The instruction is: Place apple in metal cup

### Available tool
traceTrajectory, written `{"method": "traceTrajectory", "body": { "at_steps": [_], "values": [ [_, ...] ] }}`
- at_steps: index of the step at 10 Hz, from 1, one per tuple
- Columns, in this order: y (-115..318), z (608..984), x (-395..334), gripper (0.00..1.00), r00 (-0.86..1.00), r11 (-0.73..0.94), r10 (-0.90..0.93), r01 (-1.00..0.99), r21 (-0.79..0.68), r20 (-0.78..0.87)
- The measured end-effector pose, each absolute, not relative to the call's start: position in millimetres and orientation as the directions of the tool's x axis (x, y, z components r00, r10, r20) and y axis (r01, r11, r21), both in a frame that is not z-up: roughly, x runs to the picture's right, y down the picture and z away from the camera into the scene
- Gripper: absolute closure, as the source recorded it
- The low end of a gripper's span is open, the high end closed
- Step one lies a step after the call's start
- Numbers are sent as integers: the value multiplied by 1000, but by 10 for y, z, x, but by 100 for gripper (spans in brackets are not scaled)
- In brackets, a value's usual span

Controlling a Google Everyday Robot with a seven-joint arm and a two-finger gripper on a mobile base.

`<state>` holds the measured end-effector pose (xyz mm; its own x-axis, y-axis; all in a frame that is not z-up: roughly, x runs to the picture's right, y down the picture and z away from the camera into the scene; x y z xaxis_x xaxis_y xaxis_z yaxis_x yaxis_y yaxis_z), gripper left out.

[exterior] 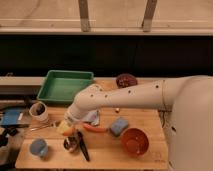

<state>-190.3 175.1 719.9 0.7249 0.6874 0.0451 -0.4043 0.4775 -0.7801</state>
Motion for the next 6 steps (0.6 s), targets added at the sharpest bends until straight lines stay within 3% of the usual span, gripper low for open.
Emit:
{"method": "traceTrajectory", "body": {
  "at_steps": [6],
  "values": [
    [1935,7122,-1659,100,680,436,733,-455,-776,13]
  ]
}}
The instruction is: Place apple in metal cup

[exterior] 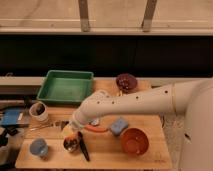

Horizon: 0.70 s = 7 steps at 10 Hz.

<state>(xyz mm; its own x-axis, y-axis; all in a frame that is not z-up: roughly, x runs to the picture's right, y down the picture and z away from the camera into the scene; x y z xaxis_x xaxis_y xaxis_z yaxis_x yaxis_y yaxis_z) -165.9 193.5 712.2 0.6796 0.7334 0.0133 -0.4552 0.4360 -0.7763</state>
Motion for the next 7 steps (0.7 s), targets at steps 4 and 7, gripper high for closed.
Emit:
{"method": "traceTrajectory", "body": {
  "at_steps": [4,7],
  "values": [
    [2022,7135,-1646,100,673,415,740,-452,-790,4],
    [2047,7131,-1708,100,682,416,731,-436,-798,8]
  ]
}}
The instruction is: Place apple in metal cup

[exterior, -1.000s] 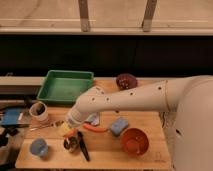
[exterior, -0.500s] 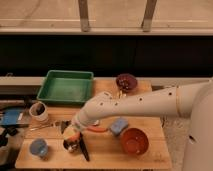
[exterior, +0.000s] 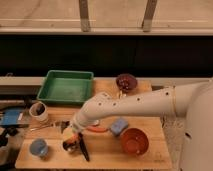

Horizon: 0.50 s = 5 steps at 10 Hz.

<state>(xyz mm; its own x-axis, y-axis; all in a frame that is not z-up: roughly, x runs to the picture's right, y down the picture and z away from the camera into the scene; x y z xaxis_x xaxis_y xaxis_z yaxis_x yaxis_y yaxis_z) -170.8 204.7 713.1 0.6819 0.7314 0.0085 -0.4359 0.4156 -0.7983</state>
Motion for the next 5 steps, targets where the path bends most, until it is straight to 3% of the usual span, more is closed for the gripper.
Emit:
{"method": "traceTrajectory", "body": {
  "at_steps": [5],
  "values": [
    [2042,7022,-1725,100,686,429,727,-450,-783,5]
  ]
}}
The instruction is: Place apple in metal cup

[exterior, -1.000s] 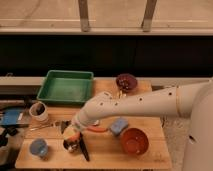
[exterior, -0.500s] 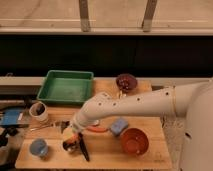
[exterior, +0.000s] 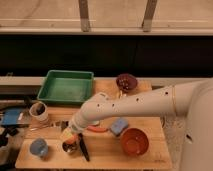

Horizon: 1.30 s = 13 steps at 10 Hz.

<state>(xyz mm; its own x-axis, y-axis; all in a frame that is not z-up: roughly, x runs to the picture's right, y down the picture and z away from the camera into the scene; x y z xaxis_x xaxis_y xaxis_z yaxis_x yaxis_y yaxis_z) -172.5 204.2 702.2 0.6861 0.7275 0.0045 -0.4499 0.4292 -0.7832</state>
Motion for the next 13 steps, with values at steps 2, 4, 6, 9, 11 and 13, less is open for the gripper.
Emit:
{"method": "traceTrajectory", "body": {
  "at_steps": [2,4,6,9,11,13],
  "values": [
    [2004,6956,-1728,100,690,445,723,-458,-769,7],
    [1994,6923,-1745,100,695,452,719,-458,-765,9],
    [2032,6937,-1769,100,689,444,724,-453,-773,12],
    [2118,6972,-1832,97,672,424,740,-437,-794,25],
    [2188,6988,-1864,77,657,405,754,-430,-807,29],
    [2225,6972,-1875,68,646,395,763,-432,-810,28]
  ]
}}
